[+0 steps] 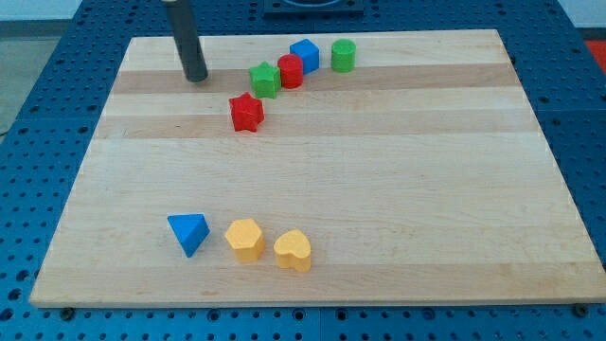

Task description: Move the yellow heart a bit right

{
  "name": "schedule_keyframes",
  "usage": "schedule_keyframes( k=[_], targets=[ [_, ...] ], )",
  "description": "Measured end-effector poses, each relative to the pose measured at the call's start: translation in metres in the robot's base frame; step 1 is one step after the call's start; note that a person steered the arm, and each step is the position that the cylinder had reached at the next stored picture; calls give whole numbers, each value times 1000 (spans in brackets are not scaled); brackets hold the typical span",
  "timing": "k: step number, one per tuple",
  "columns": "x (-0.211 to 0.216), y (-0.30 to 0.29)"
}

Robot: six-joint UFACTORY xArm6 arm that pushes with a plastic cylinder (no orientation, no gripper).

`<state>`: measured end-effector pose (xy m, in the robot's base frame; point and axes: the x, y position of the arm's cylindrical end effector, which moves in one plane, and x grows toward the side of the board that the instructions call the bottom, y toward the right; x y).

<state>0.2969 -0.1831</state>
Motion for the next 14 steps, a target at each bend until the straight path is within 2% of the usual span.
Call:
schedule_keyframes(
  k=[1,3,4,5,6,7,8,9,11,12,13,14],
  targets=[
    [37,1],
    [84,2],
    [102,40],
    [91,98],
    [77,126],
    [39,126],
    [55,122],
    [32,93],
    [12,120],
    [17,120],
    [66,180],
    [42,294]
  ],
)
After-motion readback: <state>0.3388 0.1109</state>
